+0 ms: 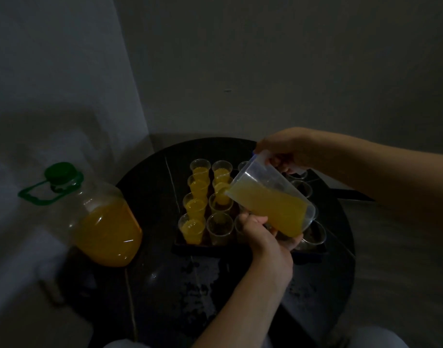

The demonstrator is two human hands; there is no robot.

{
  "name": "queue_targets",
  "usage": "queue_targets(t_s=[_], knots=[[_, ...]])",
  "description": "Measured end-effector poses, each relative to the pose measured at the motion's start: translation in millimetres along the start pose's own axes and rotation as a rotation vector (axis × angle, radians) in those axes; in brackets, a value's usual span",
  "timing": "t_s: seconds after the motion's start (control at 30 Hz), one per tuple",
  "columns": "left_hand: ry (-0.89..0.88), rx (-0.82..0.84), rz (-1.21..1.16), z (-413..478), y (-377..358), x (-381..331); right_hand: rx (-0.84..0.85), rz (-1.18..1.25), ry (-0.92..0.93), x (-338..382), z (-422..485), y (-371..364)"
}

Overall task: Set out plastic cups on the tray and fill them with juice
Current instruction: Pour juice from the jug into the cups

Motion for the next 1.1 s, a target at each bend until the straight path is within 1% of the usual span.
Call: queue_targets(t_s=[0.43, 0.63, 1.1], knots=[[0.039, -0.001, -0.004, -2, -3, 0, -0.003, 0.023, -0.05, 1, -5, 2], [0.044, 0.024, 0.012, -5, -7, -1, -0.041, 0.023, -0.068, 0, -1, 7], [0.037, 0.034, 0.018, -9, -11, 0, -0.003, 0.029, -0.066, 0, 0, 8]])
Point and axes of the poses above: each hand's wrist, its own z-axis towards the middle knuckle, its own y-axis out of the back of the hand, x = y × z, the point moved 6 cm from there along z, towards the middle knuckle, and after that the axes turned 1 degree about x, right-handed, at the moved point
